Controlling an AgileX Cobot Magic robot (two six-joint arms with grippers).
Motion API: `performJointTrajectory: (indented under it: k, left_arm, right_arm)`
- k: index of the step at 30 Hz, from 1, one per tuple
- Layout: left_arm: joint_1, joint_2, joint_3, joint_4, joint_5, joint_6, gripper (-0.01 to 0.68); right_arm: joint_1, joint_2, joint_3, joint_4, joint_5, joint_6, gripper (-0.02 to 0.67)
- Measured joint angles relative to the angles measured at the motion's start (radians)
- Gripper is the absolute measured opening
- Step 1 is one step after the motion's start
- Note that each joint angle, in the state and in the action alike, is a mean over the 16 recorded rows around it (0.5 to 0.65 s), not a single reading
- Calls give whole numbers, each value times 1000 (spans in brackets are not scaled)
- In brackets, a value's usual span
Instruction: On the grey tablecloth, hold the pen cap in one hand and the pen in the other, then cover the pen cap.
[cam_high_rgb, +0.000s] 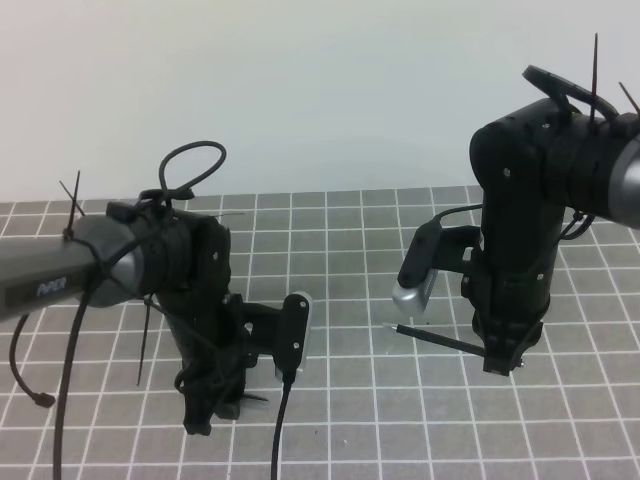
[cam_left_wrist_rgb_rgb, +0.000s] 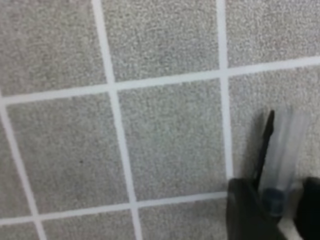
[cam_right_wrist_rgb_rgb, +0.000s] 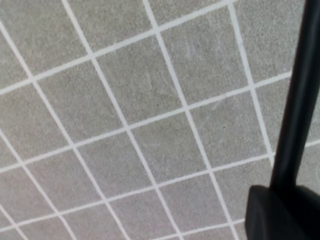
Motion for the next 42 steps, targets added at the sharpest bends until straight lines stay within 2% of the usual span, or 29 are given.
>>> performJointTrajectory:
  k: [12, 19, 27, 34, 42]
  left_arm:
    - [0, -2, -1, 20, 9, -33, 87]
    - [0, -103, -1, 59, 8, -79, 82]
    - [0, -309, 17, 92, -37, -134, 82]
    - [0, -490, 124, 130, -144, -165, 82]
    - [0, -690, 368, 161, -353, -154, 82]
  right_arm:
    - [0, -2, -1, 5, 6, 28, 58]
    - [0, -17, -1, 17, 6, 55, 58]
    - [0, -81, 1, 89, 0, 114, 58]
    - [10, -185, 39, 197, 6, 155, 49]
    - [52, -314, 159, 302, 6, 164, 49]
